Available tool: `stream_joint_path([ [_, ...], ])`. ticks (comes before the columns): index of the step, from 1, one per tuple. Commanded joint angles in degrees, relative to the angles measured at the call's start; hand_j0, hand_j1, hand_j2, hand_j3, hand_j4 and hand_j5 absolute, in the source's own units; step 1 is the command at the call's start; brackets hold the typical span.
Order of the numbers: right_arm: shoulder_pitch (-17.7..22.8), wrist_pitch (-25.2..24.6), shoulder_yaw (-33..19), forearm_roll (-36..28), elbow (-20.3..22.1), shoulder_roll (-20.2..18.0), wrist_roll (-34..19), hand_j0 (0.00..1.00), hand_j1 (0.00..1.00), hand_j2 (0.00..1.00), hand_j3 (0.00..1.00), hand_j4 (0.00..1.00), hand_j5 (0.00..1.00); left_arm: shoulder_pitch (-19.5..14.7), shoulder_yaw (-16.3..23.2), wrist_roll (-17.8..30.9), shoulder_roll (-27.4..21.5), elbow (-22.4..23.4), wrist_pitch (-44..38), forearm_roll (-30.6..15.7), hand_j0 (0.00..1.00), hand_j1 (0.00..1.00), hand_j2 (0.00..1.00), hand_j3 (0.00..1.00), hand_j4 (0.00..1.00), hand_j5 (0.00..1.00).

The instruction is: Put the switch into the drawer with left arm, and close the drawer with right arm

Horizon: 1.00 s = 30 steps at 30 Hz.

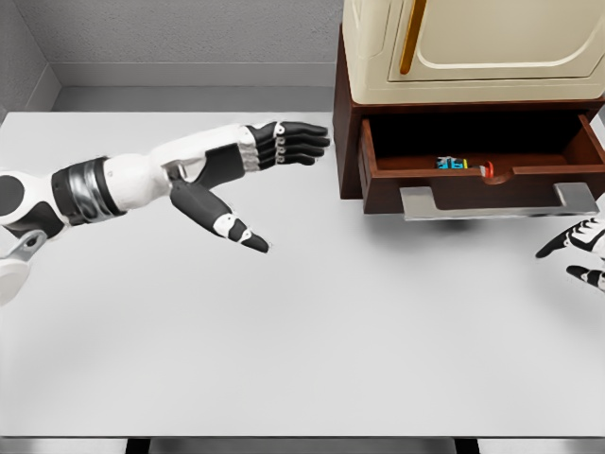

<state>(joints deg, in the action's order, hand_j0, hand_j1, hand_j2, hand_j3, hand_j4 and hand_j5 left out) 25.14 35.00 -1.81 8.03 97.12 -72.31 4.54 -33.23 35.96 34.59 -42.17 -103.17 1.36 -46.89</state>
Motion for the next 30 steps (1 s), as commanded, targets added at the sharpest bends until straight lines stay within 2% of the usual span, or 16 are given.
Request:
stream_joint_path([
  [1,0.0,0.0,0.0,-1.3,0.1,-0.1,0.0,0.53,0.53,0.53,0.53,0.53,0.53,0.6,-5.7,0.4,-4.5,-0.1,6.1,-0.5,1.0,1.0,1.0,1.0,1.0,1.0],
  [2,0.0,0.0,0.0,-2.0,0.2,-0.1,0.0,0.53,0.53,0.53,0.53,0.53,0.53,4.8,-8.7,0.4,-5.0,-0.1,7.2,0.2,1.0,1.0,1.0,1.0,1.0,1.0],
  [3,0.0,0.0,0.0,-2.6,0.3,-0.1,-0.1,0.53,0.53,0.53,0.53,0.53,0.53,9.0,-11.2,0.4,-4.8,-0.1,9.9,3.7,1.0,1.0,1.0,1.0,1.0,1.0],
  [6,0.2,0.0,0.0,-3.0,0.3,-0.1,-0.1,0.53,0.53,0.53,0.53,0.53,0.53,24.5,-26.7,0.4,-4.3,0.1,20.3,21.2,1.0,1.0,1.0,1.0,1.0,1.0],
  [7,0.2,0.0,0.0,-3.5,0.3,-0.2,-0.1,0.53,0.53,0.53,0.53,0.53,0.53,27.8,-29.7,0.4,-4.1,0.6,22.5,24.6,1.0,1.0,1.0,1.0,1.0,1.0],
  [8,0.2,0.0,0.0,-3.7,0.3,-0.2,0.0,0.53,0.53,0.53,0.53,0.53,0.53,29.2,-31.7,0.4,-1.7,1.8,25.4,26.9,1.0,1.0,1.0,1.0,1.0,1.0],
  [11,-0.6,0.0,0.0,-3.7,0.2,-0.2,0.1,0.53,0.53,0.53,0.53,0.53,0.53,31.1,-33.8,0.4,3.7,7.0,31.0,33.7,1.0,1.0,1.0,1.0,1.0,1.0],
  [13,-0.7,0.0,0.0,-3.8,0.1,-0.2,0.3,0.53,0.53,0.53,0.53,0.53,0.53,33.7,-40.2,0.4,8.5,10.1,33.6,33.9,1.0,1.0,1.0,1.0,1.0,1.0],
  [14,-0.8,0.0,0.1,-4.4,0.1,-0.2,0.3,0.54,0.54,0.54,0.54,0.54,0.54,33.8,-43.3,0.4,13.9,10.1,33.6,34.8,1.0,1.0,1.0,1.0,1.0,1.0],
  [16,-1.4,0.0,0.2,-4.9,0.0,-0.2,0.2,0.54,0.54,0.54,0.54,0.54,0.54,34.0,-47.3,0.4,16.1,10.3,33.5,38.5,1.0,1.0,1.0,1.0,1.0,1.0],
  [17,-1.4,0.0,0.2,-4.9,-0.1,-0.2,0.2,0.54,0.54,0.54,0.54,0.54,0.54,34.0,-48.3,0.4,17.0,10.4,33.5,38.5,1.0,1.0,1.0,1.0,1.0,1.0],
  [26,-1.4,0.0,0.3,-4.3,0.3,-0.2,-0.1,0.54,0.54,0.54,0.54,0.54,0.54,34.0,-49.0,0.4,17.9,11.4,33.4,38.5,1.0,1.0,1.0,1.0,1.0,1.0],
  [30,-1.1,0.0,0.5,-2.6,4.0,-0.3,-0.4,0.55,0.55,0.55,0.55,0.55,0.55,34.1,-48.9,0.4,18.0,11.3,33.6,38.5,1.0,1.0,1.0,1.0,1.0,1.0],
])
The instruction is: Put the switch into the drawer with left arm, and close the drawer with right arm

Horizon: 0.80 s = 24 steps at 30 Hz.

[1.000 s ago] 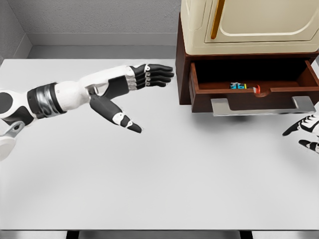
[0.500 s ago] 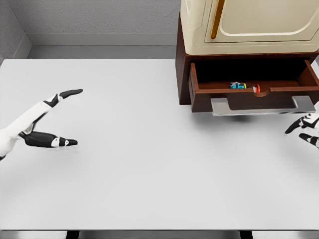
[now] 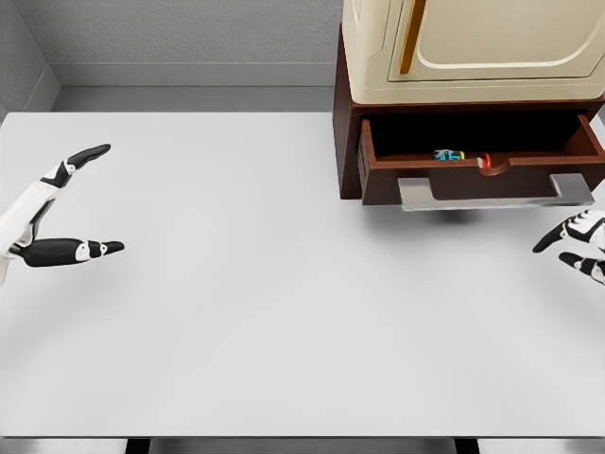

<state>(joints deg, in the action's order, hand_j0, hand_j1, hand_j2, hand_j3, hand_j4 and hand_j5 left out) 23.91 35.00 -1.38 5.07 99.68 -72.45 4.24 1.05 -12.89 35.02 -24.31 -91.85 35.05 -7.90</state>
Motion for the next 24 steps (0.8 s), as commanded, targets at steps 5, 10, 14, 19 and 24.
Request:
stream_joint_path([
  [5,-0.3,0.0,0.1,0.8,1.6,0.3,-0.1,0.55,0.55,0.55,0.55,0.55,0.55,0.5,0.0,0.0,0.2,-0.6,-0.1,-0.5,1.0,1.0,1.0,1.0,1.0,1.0],
  [10,-1.8,0.0,0.1,0.6,1.5,0.6,0.2,0.55,0.55,0.55,0.55,0.55,0.55,0.4,0.0,0.0,0.4,-0.5,-0.1,-0.4,1.0,1.0,1.0,1.0,1.0,1.0],
  [14,-2.5,0.0,0.2,0.2,1.5,0.8,0.5,0.54,0.54,0.54,0.54,0.54,0.54,0.4,0.0,0.0,0.4,-0.5,-0.1,-0.4,1.0,1.0,1.0,1.0,1.0,1.0],
  [19,-3.2,0.0,0.3,-0.2,1.5,1.1,0.2,0.55,0.55,0.55,0.55,0.55,0.55,0.4,0.0,0.0,0.4,-0.3,-0.1,-0.4,1.0,1.0,1.0,1.0,1.0,1.0],
  [24,-4.1,0.0,0.8,0.7,1.4,1.8,0.2,0.55,0.55,0.55,0.55,0.55,0.55,0.4,0.0,0.0,0.4,-0.3,-0.1,-0.4,1.0,1.0,1.0,1.0,1.0,1.0],
])
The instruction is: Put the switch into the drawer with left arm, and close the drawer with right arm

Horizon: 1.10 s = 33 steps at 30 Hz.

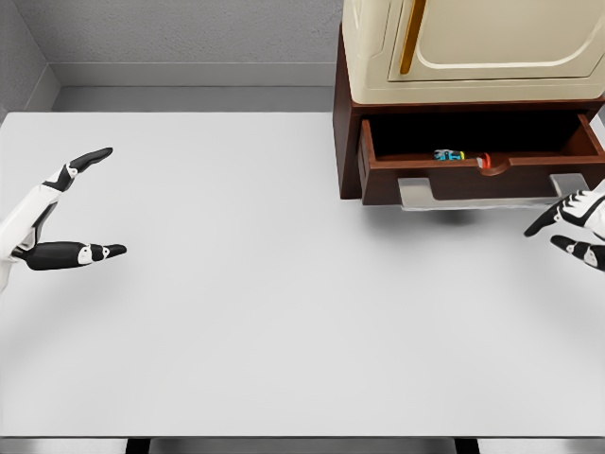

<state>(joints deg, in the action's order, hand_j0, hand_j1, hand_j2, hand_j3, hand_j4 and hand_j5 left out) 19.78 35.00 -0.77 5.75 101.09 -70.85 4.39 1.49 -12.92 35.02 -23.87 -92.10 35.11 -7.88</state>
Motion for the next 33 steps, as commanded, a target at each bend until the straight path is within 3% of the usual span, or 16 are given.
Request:
stream_joint_path([
  [1,0.0,0.0,0.4,0.1,-0.1,0.3,0.0,0.55,0.55,0.55,0.55,0.55,0.55,0.0,0.0,0.0,0.0,0.2,-0.1,-0.5,1.0,1.0,1.0,1.0,1.0,1.0],
  [14,-2.9,0.0,3.1,-0.3,-0.5,1.0,-0.1,0.55,0.55,0.55,0.55,0.55,0.55,-0.1,0.0,0.0,0.3,0.0,-0.1,-0.5,1.0,1.0,1.0,1.0,1.0,1.0],
  [21,-6.9,0.0,6.0,-0.1,-1.8,2.0,-0.2,0.55,0.55,0.55,0.55,0.55,0.55,-0.1,0.1,0.0,0.4,0.0,-0.1,-0.5,1.0,1.0,1.0,1.0,1.0,1.0],
  [33,-4.5,0.0,5.7,0.4,-2.1,0.3,-0.2,0.56,0.56,0.56,0.56,0.56,0.56,-0.1,0.2,0.0,0.8,0.0,-0.1,-0.5,1.0,1.0,1.0,1.0,1.0,1.0],
])
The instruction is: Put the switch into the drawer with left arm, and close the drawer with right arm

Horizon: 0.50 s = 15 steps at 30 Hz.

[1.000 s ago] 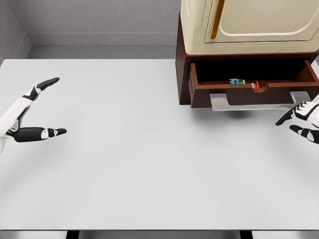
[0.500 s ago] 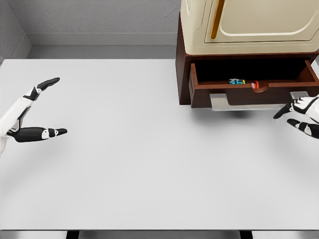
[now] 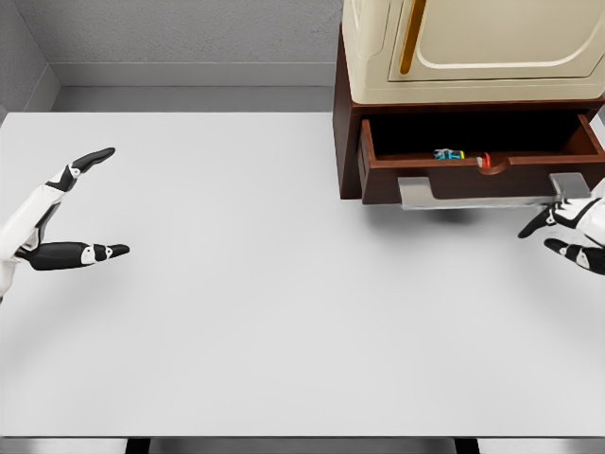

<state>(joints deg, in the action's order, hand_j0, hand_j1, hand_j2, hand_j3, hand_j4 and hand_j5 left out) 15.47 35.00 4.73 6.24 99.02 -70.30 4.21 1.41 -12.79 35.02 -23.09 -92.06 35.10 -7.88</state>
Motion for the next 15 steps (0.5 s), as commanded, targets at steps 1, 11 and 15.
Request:
stream_joint_path([
  [1,-0.1,0.0,0.2,0.5,-0.1,-0.1,0.1,0.56,0.56,0.56,0.56,0.56,0.56,0.0,0.0,0.0,0.0,-0.1,-0.1,-0.5,1.0,1.0,1.0,1.0,1.0,1.0],
  [11,-0.2,0.0,1.9,0.6,0.2,0.9,0.0,0.46,0.46,0.46,0.46,0.46,0.46,0.1,0.0,0.0,0.0,-0.1,-0.1,-0.5,1.0,1.0,1.0,1.0,1.0,1.0],
  [15,-0.3,0.0,1.9,0.8,0.2,0.8,0.0,0.4,0.4,0.4,0.4,0.4,0.4,0.1,0.1,0.0,0.0,-0.2,-0.1,-0.5,1.0,1.0,1.0,1.0,1.0,1.0],
])
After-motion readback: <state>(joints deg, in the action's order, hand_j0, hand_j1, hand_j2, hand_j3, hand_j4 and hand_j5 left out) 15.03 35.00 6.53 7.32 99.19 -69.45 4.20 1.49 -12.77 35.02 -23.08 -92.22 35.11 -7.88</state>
